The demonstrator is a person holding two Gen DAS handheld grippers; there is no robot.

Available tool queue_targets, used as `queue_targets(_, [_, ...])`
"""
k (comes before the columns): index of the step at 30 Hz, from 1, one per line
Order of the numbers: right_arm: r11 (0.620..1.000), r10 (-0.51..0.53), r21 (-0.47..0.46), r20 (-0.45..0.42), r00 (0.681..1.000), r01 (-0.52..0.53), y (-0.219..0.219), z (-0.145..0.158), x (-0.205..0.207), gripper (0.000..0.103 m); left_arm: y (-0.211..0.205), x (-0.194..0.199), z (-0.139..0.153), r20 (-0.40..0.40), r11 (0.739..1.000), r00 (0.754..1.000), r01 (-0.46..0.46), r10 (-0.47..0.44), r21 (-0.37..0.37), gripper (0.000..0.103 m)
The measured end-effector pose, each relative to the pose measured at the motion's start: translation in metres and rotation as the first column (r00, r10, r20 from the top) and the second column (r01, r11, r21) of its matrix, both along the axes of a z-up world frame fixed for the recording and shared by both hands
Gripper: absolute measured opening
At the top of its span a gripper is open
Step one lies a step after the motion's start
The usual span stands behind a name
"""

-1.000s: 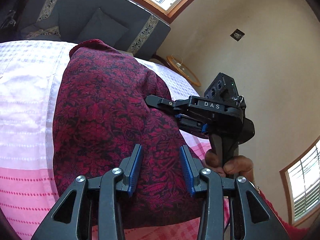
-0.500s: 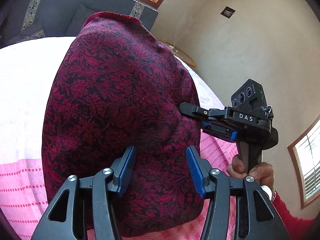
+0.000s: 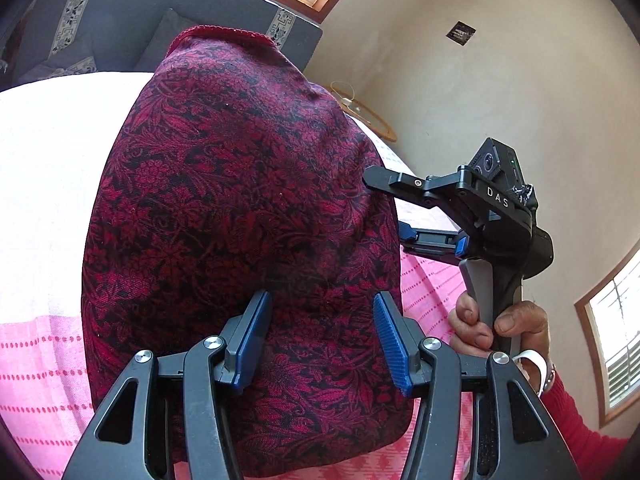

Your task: Fold small clothes

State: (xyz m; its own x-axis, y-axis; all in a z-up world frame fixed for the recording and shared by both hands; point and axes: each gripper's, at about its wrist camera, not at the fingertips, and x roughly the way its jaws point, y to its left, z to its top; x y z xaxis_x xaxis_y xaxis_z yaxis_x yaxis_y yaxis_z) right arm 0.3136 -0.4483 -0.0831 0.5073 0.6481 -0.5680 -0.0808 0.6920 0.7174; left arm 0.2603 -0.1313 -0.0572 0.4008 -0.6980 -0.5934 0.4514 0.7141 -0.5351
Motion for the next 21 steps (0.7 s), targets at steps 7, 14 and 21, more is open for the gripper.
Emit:
queue_targets(7, [0.999, 0.03, 0.04, -0.003, 1.0, -0.03, 0.002, -0.004, 0.003, 0.071, 0.003, -0.001, -0.003, 0.01, 1.0, 1.0, -0.002, 0.002, -0.003, 0.055])
queue_targets(14, [0.987, 0.134, -0.096, 0.026, 0.991, -0.131, 0.037, 0.011, 0.014, 0.022, 0.013, -0.01, 0.003, 0.047, 0.998, 0.997, -0.055, 0.057, -0.031, 0.055])
queue_targets(21, [0.97, 0.231, -0.123, 0.228, 0.946, -0.208, 0.068, 0.075, 0.039, 0.02, 0.026, -0.004, 0.017, 0.088, 0.987, 0.987, -0.128, 0.136, -0.093, 0.057])
